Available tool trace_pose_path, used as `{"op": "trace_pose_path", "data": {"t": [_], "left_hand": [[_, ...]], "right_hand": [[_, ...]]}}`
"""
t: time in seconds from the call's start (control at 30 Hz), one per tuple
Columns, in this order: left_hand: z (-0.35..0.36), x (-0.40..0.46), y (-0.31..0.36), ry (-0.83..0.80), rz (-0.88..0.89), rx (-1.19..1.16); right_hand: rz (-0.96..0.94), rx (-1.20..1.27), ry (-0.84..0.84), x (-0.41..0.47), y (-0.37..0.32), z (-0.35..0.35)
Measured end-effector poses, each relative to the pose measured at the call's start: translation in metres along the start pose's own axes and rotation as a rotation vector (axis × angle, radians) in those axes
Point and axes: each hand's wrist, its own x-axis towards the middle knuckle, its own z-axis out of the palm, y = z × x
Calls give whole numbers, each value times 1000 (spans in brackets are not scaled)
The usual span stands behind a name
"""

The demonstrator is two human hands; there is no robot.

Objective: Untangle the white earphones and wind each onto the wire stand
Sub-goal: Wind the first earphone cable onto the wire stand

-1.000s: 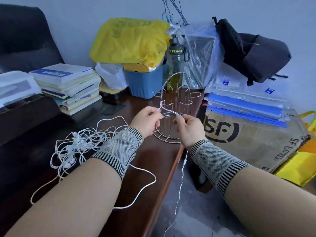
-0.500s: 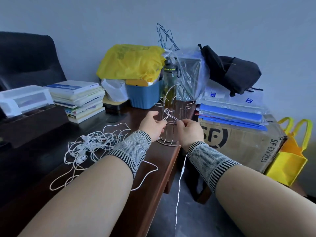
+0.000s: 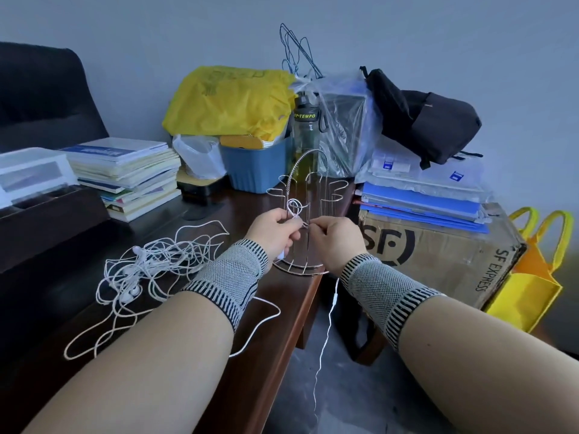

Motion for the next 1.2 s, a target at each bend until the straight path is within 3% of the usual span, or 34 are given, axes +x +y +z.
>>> {"op": "trace_pose_path", "data": {"t": [0.27,0.47,0.6,0.77,0.9,1.2], "left_hand": [[-17,-64,-6,102,9,-103],[-17,-94,-14,173,5,-256],[-15,-109,-17,134,21,-399],[-20,-109,2,82,97,-434],[-23,-112,10,50,55,-485],[-17,-108,-2,158,175,-414]], "right_hand": [[-171,-168,-82,-48,-13,-10],[-57,-98,21,-66,-20,-25],[-3,43,64,-70,-25,-32],[-35,29,70,-75,-36,-27],[-43,8,86,-77,-40,-24],[9,28,148,-80,-30,-28]]}}
